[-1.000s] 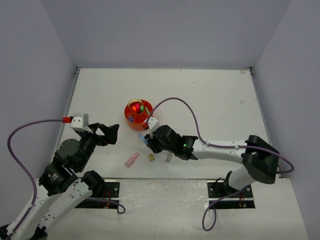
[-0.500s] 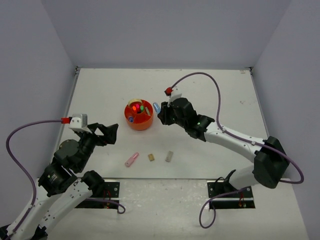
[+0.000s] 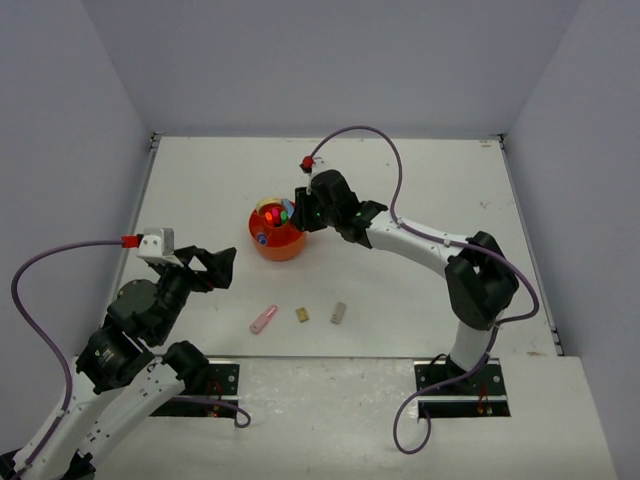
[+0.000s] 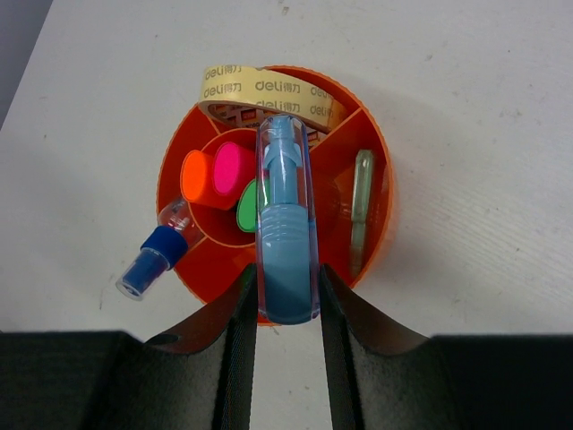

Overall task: Sort the stationery into containers
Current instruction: Place the stationery in the storage box.

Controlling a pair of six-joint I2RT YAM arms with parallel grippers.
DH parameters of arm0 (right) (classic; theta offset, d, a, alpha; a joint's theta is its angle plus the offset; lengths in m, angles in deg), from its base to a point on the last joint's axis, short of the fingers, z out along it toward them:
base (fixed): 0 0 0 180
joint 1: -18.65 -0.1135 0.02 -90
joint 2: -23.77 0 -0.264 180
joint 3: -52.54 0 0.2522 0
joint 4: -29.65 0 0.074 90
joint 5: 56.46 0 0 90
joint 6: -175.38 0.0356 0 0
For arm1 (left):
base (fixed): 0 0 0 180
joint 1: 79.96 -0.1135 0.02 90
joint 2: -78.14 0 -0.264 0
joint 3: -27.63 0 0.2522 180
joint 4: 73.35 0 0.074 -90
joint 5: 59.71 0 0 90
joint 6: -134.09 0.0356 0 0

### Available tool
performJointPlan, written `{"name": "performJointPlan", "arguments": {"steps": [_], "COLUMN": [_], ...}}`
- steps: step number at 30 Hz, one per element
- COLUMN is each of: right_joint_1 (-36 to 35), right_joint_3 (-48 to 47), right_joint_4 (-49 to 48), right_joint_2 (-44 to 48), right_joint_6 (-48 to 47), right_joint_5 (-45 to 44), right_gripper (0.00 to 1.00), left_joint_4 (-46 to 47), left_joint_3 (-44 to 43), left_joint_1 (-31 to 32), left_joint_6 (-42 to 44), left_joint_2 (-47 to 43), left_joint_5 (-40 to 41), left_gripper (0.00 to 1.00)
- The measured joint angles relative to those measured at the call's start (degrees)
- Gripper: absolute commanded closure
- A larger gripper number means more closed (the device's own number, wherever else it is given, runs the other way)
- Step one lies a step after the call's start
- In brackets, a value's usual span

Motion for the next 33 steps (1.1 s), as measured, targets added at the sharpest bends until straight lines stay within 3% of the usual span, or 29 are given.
{"name": "performJointPlan", "arguments": {"steps": [24, 33], "right_joint_1": [1.89, 2.38], "right_joint_3": [-2.01, -4.87], "right_joint_4": [2.02, 2.73], "right_joint_2": [-3.36, -6.03], "right_joint_6": [1.02, 1.01], "right_joint_5": [0.93, 1.07], "right_gripper": [0.78, 0.51], "left_joint_4": [0.06, 0.08], "left_joint_3": [0.02, 0.02], "left_joint_1": [0.00, 0.00], "left_joint_6": [0.02, 0.04], "left_joint_2": [0.00, 0.00], "left_joint_5": [-0.09, -0.10], "left_gripper": [0.00, 0.00]}}
